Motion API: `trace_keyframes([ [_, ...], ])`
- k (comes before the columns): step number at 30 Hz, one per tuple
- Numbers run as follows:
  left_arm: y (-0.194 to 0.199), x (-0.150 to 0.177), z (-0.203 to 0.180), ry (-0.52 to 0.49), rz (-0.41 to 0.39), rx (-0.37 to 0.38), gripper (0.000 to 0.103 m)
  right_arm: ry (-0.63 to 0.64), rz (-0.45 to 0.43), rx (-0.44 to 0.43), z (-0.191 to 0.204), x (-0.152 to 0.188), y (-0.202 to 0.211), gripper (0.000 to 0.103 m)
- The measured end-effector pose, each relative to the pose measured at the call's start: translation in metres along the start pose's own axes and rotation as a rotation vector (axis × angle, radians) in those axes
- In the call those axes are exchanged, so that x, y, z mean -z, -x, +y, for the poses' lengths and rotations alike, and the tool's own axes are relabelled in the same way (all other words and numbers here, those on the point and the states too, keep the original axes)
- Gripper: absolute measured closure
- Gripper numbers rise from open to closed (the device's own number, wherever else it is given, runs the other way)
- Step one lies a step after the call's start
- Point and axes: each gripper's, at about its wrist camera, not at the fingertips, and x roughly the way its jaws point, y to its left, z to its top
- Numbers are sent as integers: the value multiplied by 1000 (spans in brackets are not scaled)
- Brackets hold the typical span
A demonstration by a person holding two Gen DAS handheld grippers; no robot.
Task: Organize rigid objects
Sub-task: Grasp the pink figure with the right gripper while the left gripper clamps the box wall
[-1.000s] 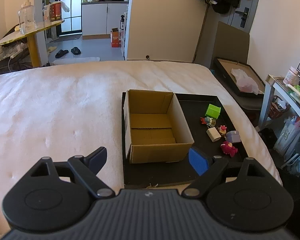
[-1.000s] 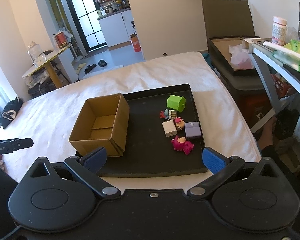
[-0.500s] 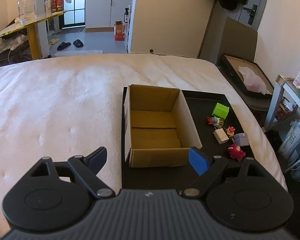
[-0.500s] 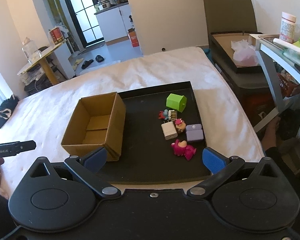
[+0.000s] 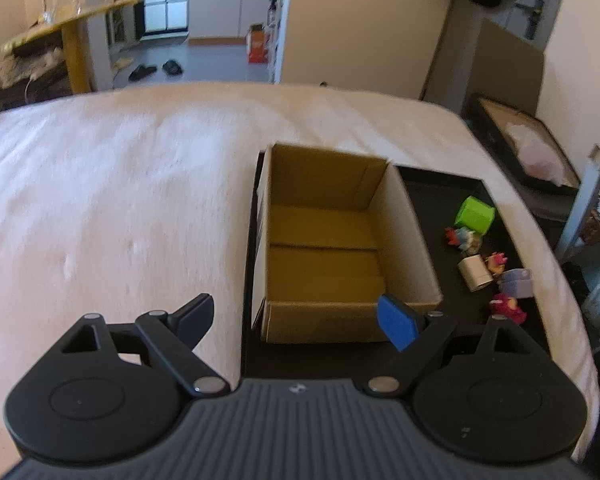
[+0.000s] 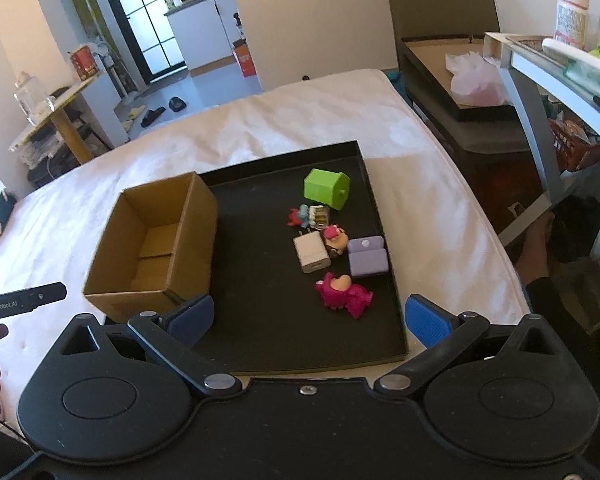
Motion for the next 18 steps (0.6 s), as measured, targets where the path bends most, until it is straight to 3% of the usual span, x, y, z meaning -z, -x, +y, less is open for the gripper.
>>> trace_keyframes([
  [7, -26, 6, 9, 65, 23, -30, 15, -31, 23, 15, -18, 1, -30, 1],
  [13, -43, 4, 13, 75, 27, -39, 19, -53, 67, 23, -27, 3, -60, 15],
  [18, -54, 1, 15, 86, 9, -42, 28, -44, 105, 19, -23, 1, -81, 17],
])
